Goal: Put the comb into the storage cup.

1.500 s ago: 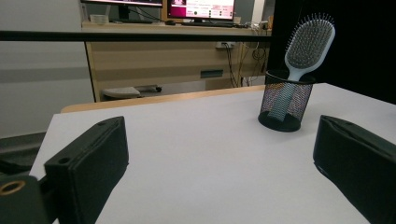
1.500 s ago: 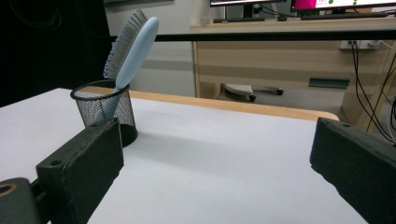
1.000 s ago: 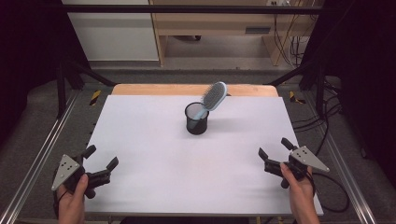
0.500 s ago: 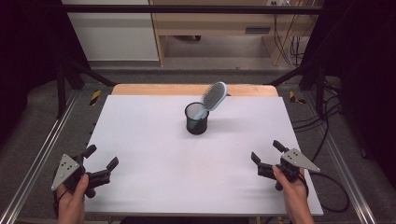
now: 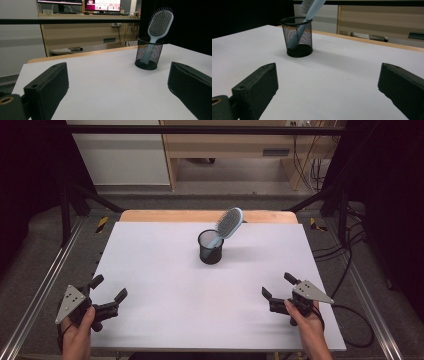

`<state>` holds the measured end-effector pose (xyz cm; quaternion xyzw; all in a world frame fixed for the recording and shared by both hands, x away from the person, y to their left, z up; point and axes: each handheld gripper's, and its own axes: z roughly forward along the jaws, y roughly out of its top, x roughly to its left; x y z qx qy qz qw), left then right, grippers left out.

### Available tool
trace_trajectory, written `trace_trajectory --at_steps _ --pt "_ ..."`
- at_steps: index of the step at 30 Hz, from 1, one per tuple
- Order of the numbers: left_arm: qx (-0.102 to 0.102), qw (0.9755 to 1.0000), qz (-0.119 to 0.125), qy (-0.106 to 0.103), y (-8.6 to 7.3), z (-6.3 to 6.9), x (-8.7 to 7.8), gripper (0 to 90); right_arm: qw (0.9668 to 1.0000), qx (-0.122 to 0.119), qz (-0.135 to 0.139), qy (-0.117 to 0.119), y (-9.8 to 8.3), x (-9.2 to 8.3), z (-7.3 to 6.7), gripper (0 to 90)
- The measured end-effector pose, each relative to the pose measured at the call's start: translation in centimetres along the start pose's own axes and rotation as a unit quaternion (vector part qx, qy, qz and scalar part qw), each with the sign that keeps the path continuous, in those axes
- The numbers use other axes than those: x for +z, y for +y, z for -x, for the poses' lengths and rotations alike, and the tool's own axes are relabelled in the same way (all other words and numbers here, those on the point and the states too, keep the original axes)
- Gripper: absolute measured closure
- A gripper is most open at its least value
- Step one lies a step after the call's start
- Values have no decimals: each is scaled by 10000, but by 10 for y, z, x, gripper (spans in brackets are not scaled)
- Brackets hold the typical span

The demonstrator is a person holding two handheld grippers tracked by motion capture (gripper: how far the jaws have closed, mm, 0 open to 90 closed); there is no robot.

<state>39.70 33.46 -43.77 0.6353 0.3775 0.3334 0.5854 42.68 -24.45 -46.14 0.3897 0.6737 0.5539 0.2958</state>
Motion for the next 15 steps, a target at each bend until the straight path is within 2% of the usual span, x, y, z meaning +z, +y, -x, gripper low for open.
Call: trace_trajectory --at_steps 15 --pt "39 10000 19 -43 0 3 2 34 9997 -167 -41 152 3 7 -13 31"
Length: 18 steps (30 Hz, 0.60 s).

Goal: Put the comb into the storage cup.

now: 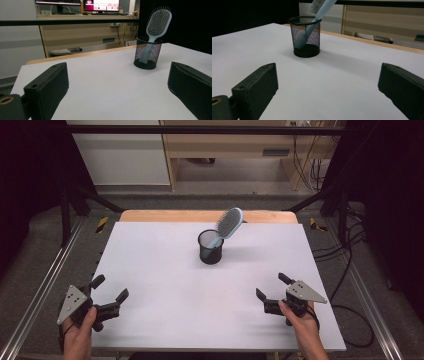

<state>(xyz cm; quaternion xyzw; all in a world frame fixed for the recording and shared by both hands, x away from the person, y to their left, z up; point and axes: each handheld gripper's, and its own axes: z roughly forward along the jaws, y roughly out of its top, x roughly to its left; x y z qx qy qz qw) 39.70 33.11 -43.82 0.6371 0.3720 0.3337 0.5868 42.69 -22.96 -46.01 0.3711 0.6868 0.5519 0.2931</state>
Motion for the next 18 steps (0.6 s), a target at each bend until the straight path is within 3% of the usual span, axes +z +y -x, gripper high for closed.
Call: trace_trajectory --at_steps 7,11,18 --pt "-29 10000 -15 59 -2 -2 0 35 9997 -144 -171 35 2 10 -4 31" --pt "-64 9999 13 93 -3 -3 0 35 9996 -89 -272 32 7 20 -4 31" --pt "-157 9998 126 51 -1 -4 -1 35 9995 -208 -231 41 7 35 -13 35"
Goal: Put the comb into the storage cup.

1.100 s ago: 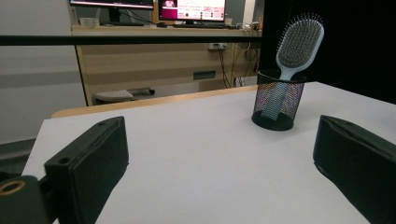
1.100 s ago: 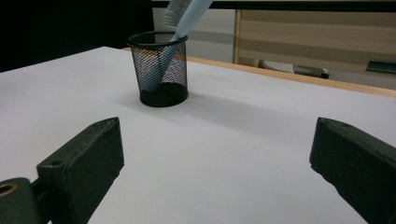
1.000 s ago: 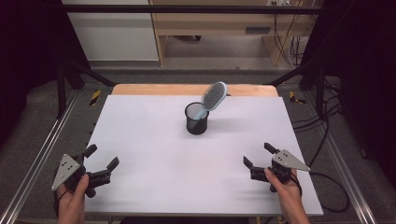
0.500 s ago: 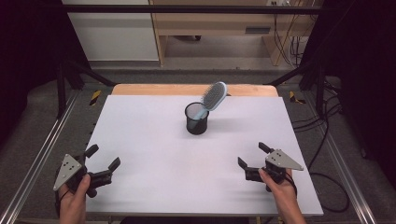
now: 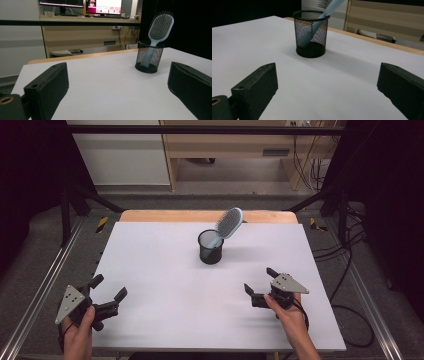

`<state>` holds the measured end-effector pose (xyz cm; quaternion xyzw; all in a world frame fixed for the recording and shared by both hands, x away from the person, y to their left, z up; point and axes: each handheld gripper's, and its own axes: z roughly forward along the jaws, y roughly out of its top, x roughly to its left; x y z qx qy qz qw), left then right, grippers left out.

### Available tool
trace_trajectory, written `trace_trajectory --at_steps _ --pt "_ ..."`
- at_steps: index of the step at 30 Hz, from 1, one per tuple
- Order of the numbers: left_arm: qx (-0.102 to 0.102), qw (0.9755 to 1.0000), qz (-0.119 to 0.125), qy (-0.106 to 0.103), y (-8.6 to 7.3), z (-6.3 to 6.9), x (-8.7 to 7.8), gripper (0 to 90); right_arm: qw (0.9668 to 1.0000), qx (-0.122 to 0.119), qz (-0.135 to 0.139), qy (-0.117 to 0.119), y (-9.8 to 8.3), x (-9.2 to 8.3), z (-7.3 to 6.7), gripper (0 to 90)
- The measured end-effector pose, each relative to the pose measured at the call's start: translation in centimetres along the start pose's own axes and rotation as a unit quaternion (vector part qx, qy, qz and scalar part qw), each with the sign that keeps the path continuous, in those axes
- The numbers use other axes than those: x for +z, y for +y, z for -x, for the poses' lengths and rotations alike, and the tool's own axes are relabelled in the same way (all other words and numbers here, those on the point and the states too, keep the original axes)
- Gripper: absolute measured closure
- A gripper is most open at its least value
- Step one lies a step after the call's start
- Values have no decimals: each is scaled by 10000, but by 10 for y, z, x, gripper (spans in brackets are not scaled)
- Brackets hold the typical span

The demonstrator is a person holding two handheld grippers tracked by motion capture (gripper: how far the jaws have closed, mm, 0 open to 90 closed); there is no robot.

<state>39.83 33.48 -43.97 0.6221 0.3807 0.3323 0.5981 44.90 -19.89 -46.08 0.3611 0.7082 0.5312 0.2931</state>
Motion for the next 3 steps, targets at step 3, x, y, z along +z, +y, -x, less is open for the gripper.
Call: trace_trajectory --at_steps 3 --pt "-53 10000 20 -34 0 0 1 35 10000 -48 22 12 -1 -3 -2 32"
